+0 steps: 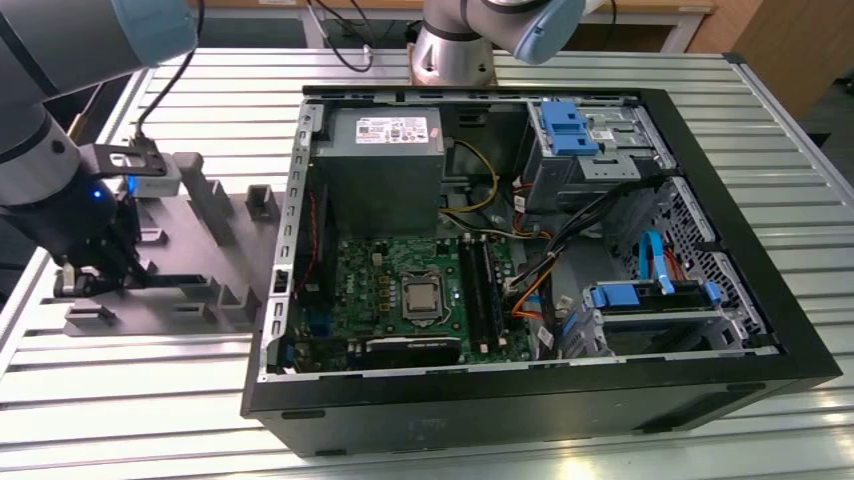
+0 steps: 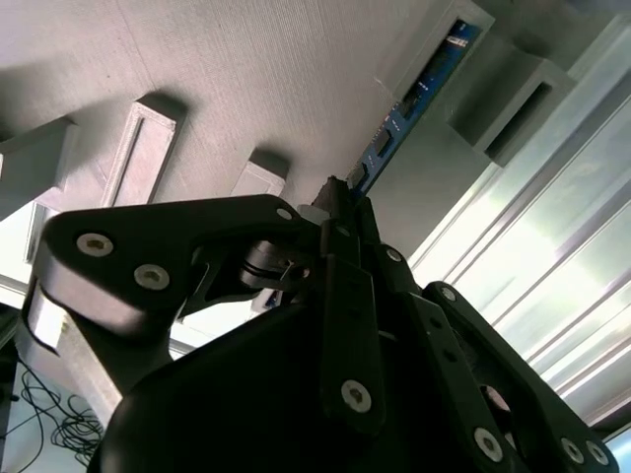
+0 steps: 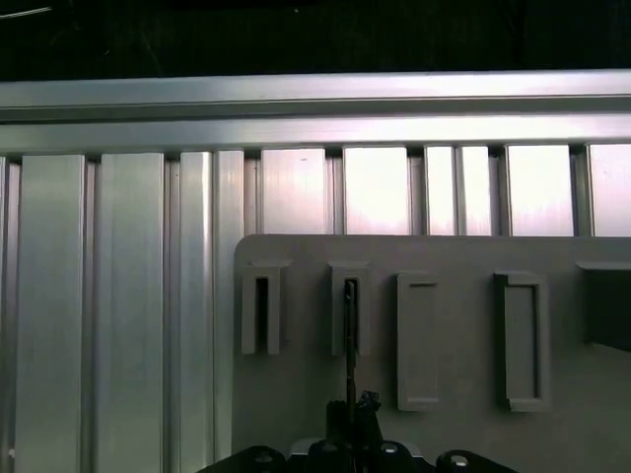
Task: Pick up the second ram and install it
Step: 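Pick up the second ram and move it above second insertion slot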
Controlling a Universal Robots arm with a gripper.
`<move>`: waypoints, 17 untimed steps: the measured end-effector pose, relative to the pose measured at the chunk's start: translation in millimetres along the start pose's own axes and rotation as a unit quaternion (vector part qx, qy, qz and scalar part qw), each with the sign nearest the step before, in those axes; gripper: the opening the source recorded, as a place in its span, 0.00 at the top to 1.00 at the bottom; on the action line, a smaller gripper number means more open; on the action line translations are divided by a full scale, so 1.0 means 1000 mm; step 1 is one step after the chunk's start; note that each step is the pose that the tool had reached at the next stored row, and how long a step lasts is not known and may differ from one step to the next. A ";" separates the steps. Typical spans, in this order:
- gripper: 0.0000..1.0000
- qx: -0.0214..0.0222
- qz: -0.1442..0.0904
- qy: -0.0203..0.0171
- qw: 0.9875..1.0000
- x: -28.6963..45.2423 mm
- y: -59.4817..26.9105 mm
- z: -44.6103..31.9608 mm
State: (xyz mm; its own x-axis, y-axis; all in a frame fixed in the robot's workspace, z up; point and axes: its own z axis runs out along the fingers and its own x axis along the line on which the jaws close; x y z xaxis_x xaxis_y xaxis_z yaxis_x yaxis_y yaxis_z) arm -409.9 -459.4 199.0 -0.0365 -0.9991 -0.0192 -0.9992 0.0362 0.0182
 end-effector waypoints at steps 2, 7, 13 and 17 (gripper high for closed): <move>0.86 0.000 0.000 0.000 1.000 0.0000 0.0000 -0.0014; 0.86 0.000 0.000 -0.001 1.000 -0.0001 0.0000 -0.0047; 0.86 0.000 0.000 -0.001 1.000 -0.0001 0.0001 -0.0071; 0.86 0.000 0.000 -0.001 1.000 -0.0001 0.0001 -0.0078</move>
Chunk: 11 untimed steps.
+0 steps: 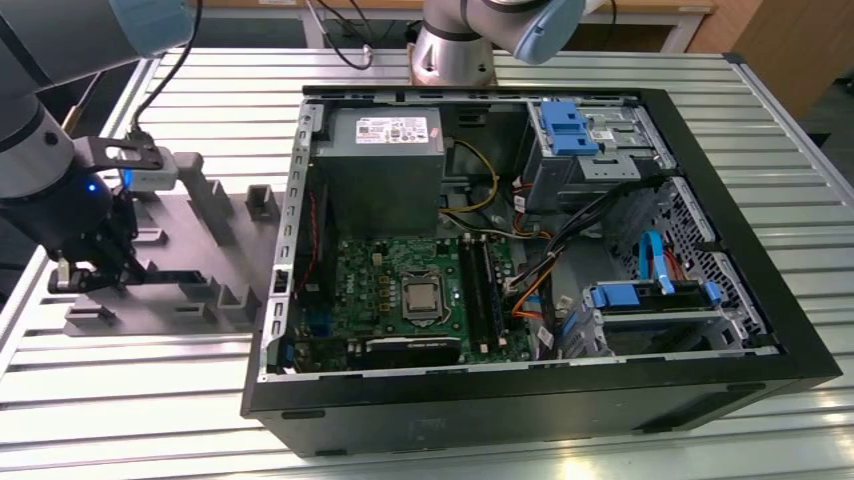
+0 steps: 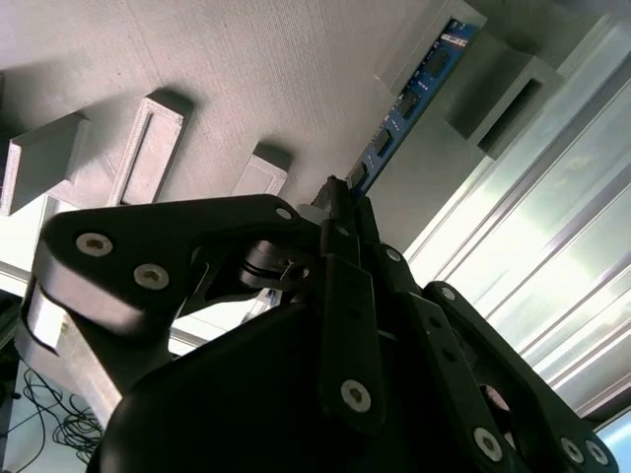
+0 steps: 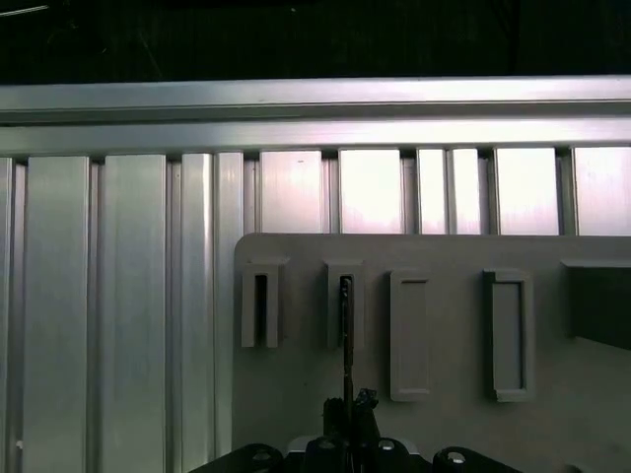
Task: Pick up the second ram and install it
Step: 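Pick up the second ram and move it above second insertion slot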
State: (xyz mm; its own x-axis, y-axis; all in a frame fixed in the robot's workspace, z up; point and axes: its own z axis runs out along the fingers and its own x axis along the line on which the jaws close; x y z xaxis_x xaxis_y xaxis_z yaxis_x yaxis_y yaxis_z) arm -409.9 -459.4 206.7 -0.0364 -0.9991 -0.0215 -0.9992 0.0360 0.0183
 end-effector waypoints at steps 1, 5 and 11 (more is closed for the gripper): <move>0.86 0.000 0.000 0.000 1.000 0.0000 0.0000 -0.0005; 0.86 0.000 0.000 0.000 1.000 -0.0001 0.0001 -0.0028; 0.86 0.000 0.000 0.000 1.000 -0.0001 0.0001 -0.0069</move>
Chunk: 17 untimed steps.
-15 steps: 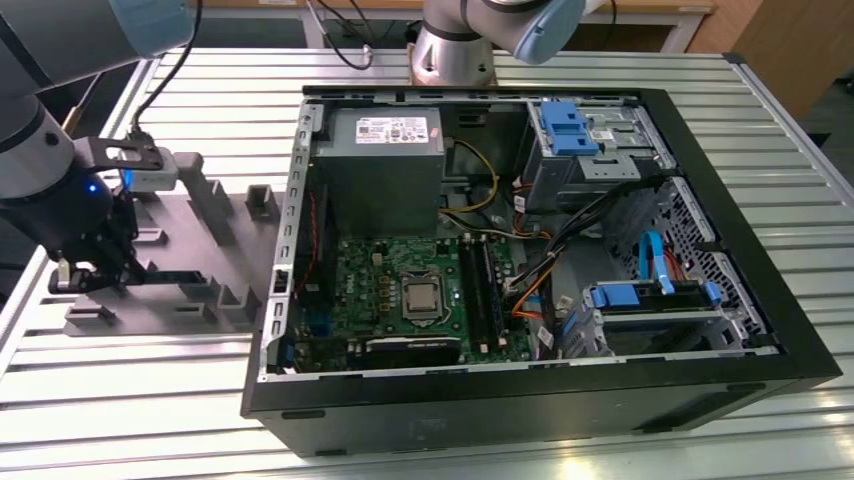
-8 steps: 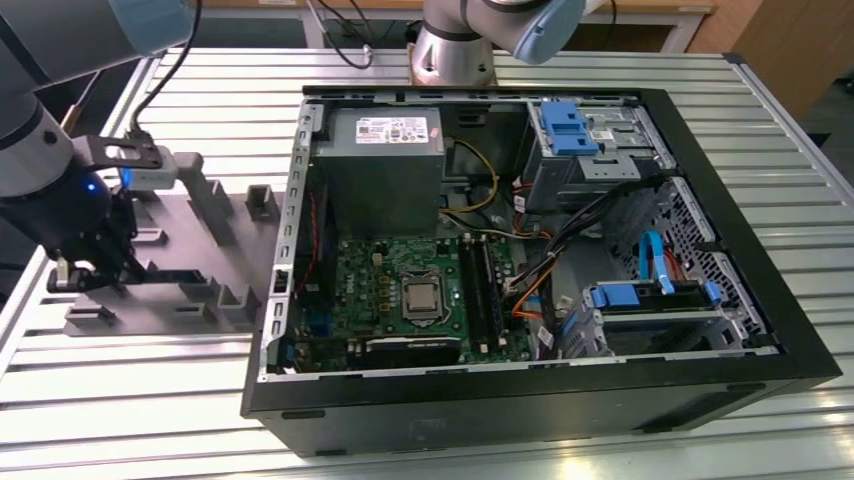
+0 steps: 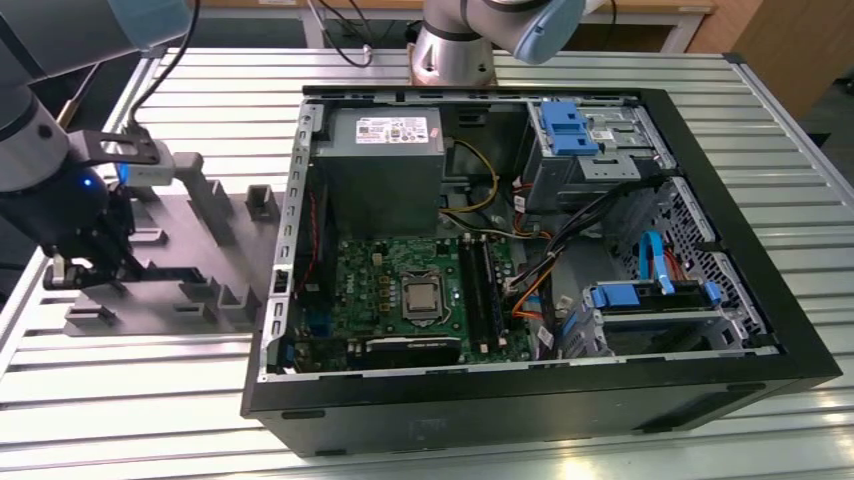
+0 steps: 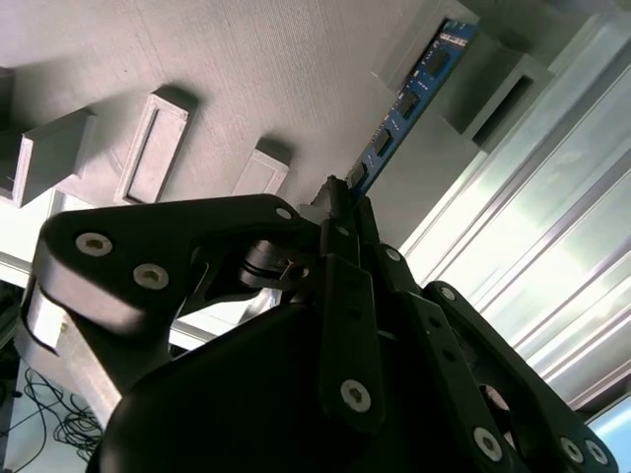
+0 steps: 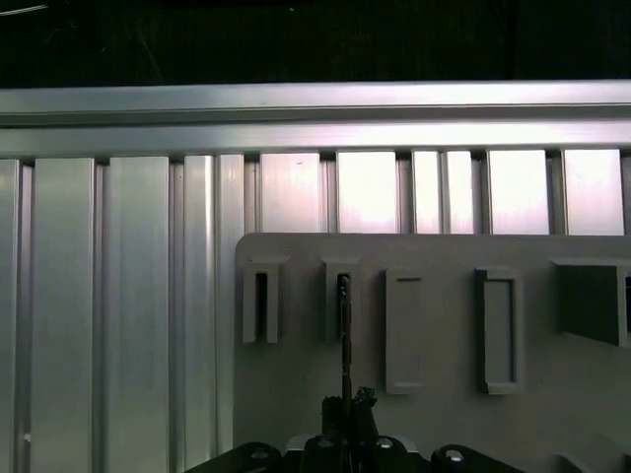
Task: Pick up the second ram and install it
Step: 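Pick up the second ram and move it above second insertion slot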
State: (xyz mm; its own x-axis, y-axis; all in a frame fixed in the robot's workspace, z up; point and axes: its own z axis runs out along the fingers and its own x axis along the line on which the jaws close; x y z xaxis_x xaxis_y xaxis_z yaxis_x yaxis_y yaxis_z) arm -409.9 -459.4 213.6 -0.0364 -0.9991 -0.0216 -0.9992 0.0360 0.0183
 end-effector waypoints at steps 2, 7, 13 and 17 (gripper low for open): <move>0.86 0.000 0.000 0.000 1.000 0.0000 0.0000 -0.0014; 0.86 0.000 0.000 0.000 1.000 -0.0001 0.0001 -0.0053; 0.86 0.000 0.000 0.000 1.000 -0.0002 0.0003 -0.0102; 0.86 0.000 0.000 0.000 1.000 -0.0003 0.0003 -0.0129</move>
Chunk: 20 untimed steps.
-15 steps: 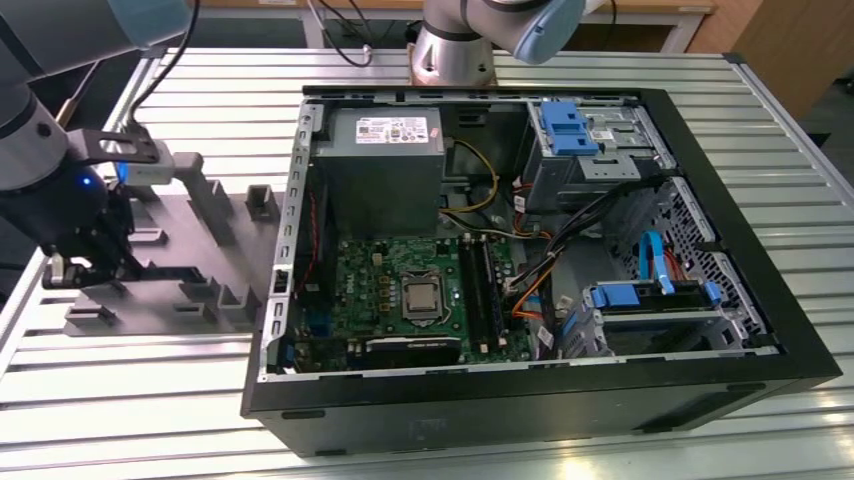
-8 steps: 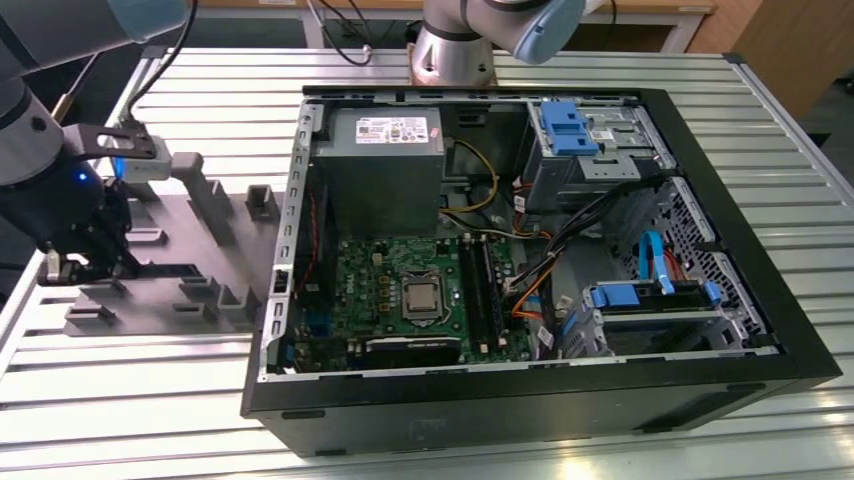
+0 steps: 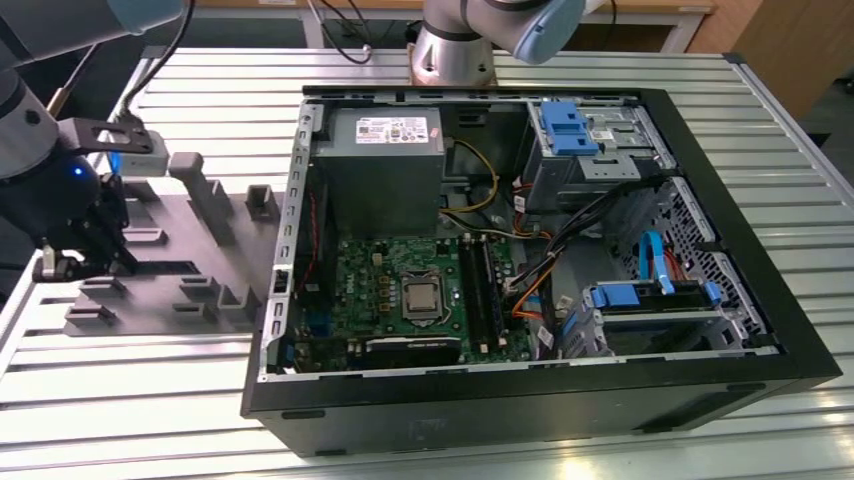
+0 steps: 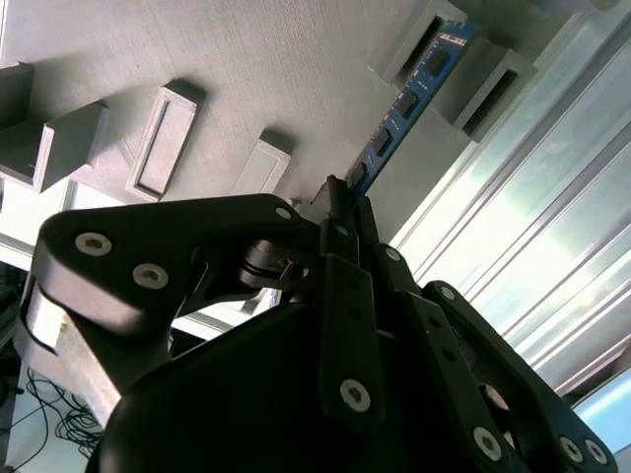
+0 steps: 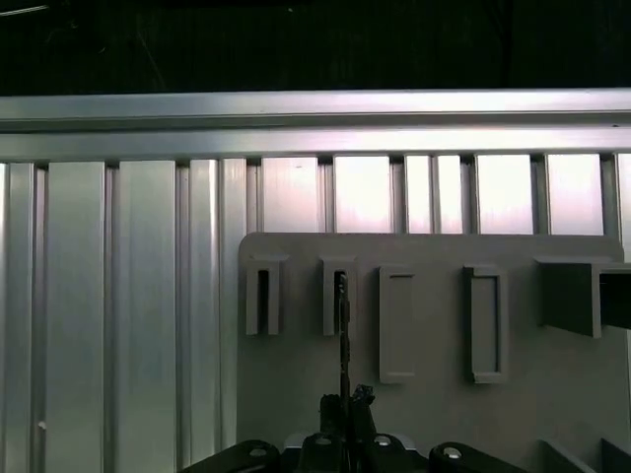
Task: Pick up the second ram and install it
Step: 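Pick up the second ram and move it above second insertion slot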
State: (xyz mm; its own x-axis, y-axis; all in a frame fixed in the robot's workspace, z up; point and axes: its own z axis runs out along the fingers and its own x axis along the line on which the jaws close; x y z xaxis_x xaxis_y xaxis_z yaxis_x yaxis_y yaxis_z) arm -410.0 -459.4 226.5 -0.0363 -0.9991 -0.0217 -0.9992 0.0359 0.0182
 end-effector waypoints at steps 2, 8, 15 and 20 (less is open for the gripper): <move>0.86 0.000 0.000 0.000 1.000 -0.0001 0.0001 -0.0014; 0.86 0.000 0.000 0.000 1.000 -0.0001 0.0002 -0.0052; 0.86 0.000 0.000 0.000 1.000 -0.0002 0.0004 -0.0081; 0.86 0.000 0.000 0.000 1.000 -0.0002 0.0005 -0.0103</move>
State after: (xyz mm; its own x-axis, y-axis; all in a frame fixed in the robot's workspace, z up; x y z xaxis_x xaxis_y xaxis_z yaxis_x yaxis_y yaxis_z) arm -410.3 -459.4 236.9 -0.0365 -0.9991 -0.0217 -0.9992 0.0361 0.0182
